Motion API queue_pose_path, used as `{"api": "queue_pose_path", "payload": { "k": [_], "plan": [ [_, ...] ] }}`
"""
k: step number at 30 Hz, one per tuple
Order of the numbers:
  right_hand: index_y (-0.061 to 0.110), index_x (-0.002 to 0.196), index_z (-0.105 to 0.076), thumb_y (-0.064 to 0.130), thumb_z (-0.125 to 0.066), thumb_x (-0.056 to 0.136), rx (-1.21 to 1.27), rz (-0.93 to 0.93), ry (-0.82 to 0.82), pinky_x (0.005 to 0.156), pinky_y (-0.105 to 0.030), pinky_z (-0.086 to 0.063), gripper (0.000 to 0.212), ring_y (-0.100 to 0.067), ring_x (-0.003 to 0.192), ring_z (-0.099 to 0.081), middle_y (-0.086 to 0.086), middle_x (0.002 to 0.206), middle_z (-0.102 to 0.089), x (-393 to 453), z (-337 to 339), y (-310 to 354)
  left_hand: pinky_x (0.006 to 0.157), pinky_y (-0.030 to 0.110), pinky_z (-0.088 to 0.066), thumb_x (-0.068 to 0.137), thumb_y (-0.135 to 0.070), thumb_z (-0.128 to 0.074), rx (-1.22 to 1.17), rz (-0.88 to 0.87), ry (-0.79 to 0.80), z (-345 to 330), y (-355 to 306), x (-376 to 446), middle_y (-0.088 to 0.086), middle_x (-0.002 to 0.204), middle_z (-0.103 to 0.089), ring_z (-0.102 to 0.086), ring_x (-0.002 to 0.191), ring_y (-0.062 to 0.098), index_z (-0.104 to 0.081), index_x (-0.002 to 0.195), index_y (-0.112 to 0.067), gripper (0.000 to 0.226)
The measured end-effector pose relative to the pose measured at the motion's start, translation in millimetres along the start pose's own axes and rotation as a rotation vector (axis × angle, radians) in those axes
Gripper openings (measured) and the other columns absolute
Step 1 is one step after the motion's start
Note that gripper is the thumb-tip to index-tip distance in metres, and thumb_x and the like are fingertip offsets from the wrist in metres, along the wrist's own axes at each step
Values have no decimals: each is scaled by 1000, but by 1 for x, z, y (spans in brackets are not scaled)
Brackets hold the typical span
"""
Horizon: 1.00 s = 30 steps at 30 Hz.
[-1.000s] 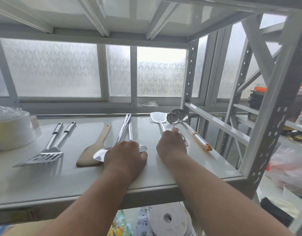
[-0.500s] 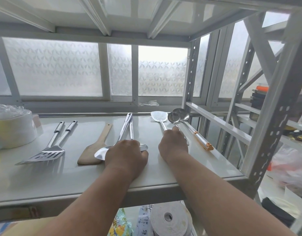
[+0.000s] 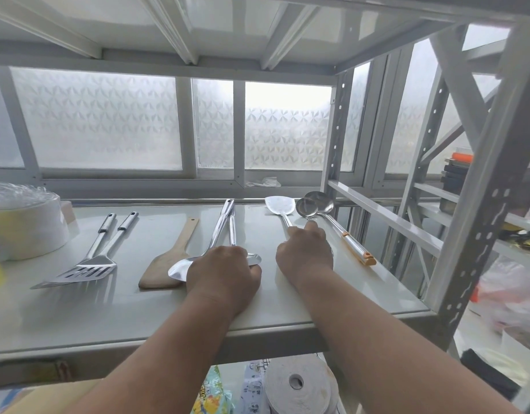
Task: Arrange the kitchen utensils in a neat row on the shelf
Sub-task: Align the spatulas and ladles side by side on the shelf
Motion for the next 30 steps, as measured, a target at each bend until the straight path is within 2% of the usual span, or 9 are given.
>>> {"api": "queue_pose_path", "payload": {
  "k": [7, 11, 14, 17, 20, 22, 26, 28, 30],
  "plan": [
    [20, 121, -60, 27, -50, 83, -43, 214, -104, 103, -44, -34, 40, -32, 122, -38, -9, 127, -43, -25, 13, 16, 77, 37, -44, 103, -28, -40, 33, -67, -16, 4, -6, -3, 4, 114, -73, -67, 108, 30, -67, 115, -26, 30],
    [23, 126, -58, 26, -51, 83, -48, 315, -89, 103, -45, -30, 44, -32, 125, -36, -7, 130, -41, -48, 22, 20, 90, 40, -50, 106, -20, -40, 4, -147, -76, 17, -8, -10, 4, 125, -74, -69, 115, 32, -56, 141, -36, 41],
    [25, 134, -55, 26, -51, 85, -21, 339, -100, 105, -45, -28, 49, -29, 128, -35, -4, 134, -41, -66, 29, 16, 97, 41, -51, 110, -22, -44, -129, -155, -167, 30, -3, -20, 4, 130, -75, -69, 118, 33, -57, 147, -35, 42],
    [27, 136, -51, 26, -52, 85, -5, 346, -120, 106, -46, -31, 52, -28, 127, -37, -3, 133, -41, -79, 37, 11, 95, 43, -56, 109, -26, -51, -314, -143, -286, 44, 6, -29, 6, 123, -78, -71, 114, 34, -65, 141, -33, 36],
    [26, 139, -46, 26, -54, 83, 5, 351, -155, 106, -48, -34, 57, -30, 127, -37, -4, 134, -41, -85, 52, 7, 82, 31, -49, 106, -24, -59, -565, -144, -372, 69, 9, -33, 6, 107, -81, -71, 100, 32, -77, 123, -23, 24],
    [26, 143, -42, 25, -56, 82, 9, 342, -191, 105, -47, -34, 62, -30, 128, -37, -5, 135, -41, -85, 66, 5, 77, 30, -47, 103, -24, -64, -787, -124, -353, 89, 10, -36, -3, 99, -81, -70, 93, 23, -81, 110, -23, 19],
    [26, 145, -35, 27, -61, 81, -16, 309, -267, 105, -49, -37, 69, -33, 128, -39, -7, 138, -40, -81, 94, 2, 90, 34, -61, 95, -10, -70, -1201, -96, -275, 122, 7, -46, -9, 91, -82, -76, 91, 13, -84, 87, -25, 21],
    [26, 150, -30, 27, -63, 82, -4, 300, -292, 108, -51, -37, 76, -34, 131, -37, -7, 141, -38, -78, 106, 0, 78, 19, -60, 94, -5, -73, -1303, -52, -279, 131, 8, -51, -13, 78, -79, -73, 80, 10, -81, 79, -26, 27],
    [28, 155, -21, 27, -63, 86, 7, 292, -297, 114, -51, -32, 81, -33, 139, -29, -8, 149, -32, -76, 117, -3, 78, 25, -59, 93, -10, -76, -1344, 8, -273, 135, 15, -50, -11, 78, -79, -73, 84, 16, -81, 78, -29, 25]
  ]
}}
Point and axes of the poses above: each hand's wrist, its own x-axis towards the middle knuckle, its own z-axis out of the back of the hand, y = z × x, the point moved 5 cm from there along x, towards the middle knuckle
